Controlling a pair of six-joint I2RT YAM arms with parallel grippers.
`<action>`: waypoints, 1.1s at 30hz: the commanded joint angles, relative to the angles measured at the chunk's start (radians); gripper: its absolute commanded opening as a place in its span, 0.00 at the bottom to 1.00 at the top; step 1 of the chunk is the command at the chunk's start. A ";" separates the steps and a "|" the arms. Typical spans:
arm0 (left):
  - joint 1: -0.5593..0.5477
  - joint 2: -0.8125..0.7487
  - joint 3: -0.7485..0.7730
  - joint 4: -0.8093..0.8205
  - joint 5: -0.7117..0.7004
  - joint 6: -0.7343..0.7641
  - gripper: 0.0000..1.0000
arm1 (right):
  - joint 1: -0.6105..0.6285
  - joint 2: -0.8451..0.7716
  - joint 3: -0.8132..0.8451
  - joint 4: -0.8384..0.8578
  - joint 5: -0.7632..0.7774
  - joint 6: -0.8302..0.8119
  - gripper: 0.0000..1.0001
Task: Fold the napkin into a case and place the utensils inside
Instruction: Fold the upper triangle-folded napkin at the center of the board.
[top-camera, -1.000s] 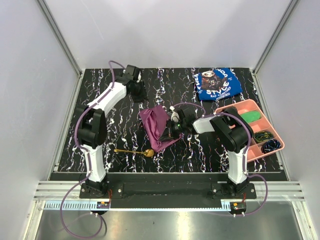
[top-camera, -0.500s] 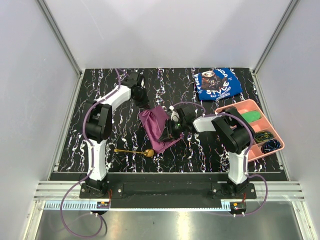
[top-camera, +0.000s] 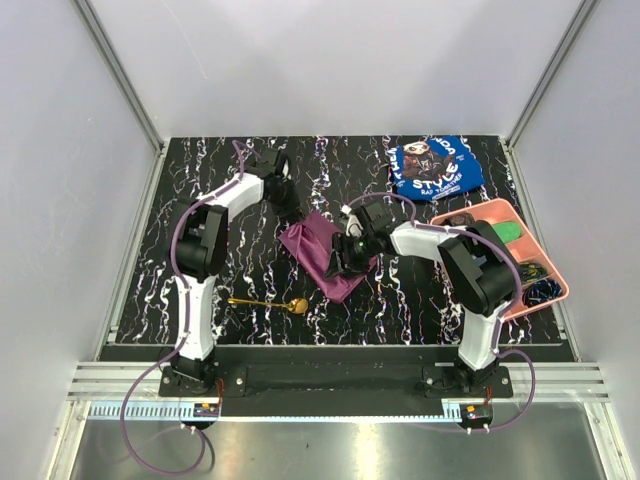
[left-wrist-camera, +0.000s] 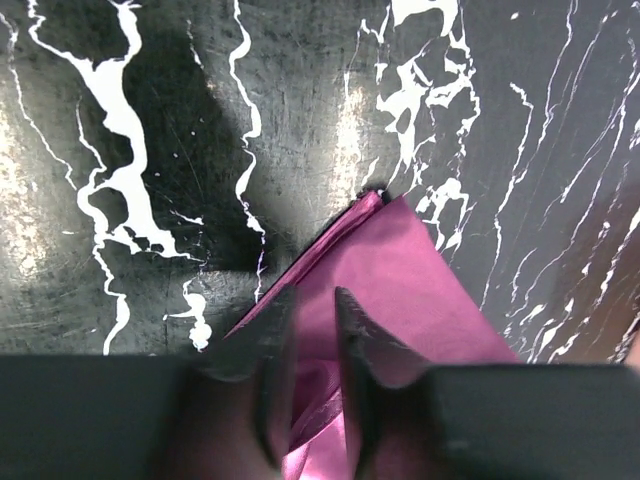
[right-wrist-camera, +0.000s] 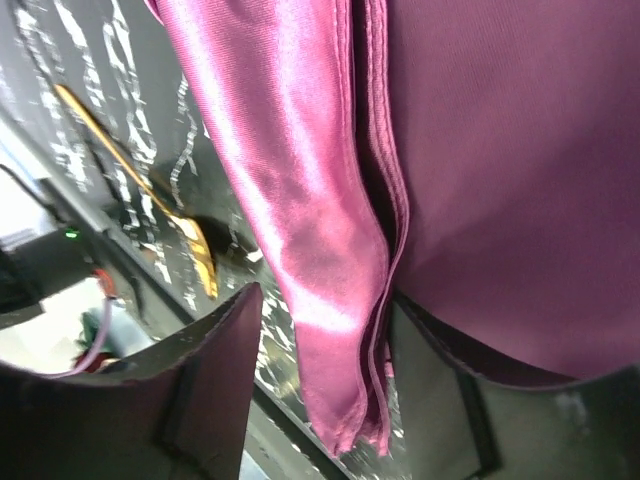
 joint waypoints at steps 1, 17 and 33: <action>0.008 -0.106 -0.022 0.043 0.006 0.012 0.32 | -0.007 -0.079 0.044 -0.165 0.111 -0.108 0.63; -0.068 -0.318 -0.206 0.046 0.094 0.037 0.41 | -0.007 -0.159 -0.036 -0.195 0.144 -0.183 0.64; -0.115 -0.330 -0.278 0.106 0.109 -0.007 0.31 | -0.020 -0.167 -0.011 -0.178 0.167 -0.160 0.00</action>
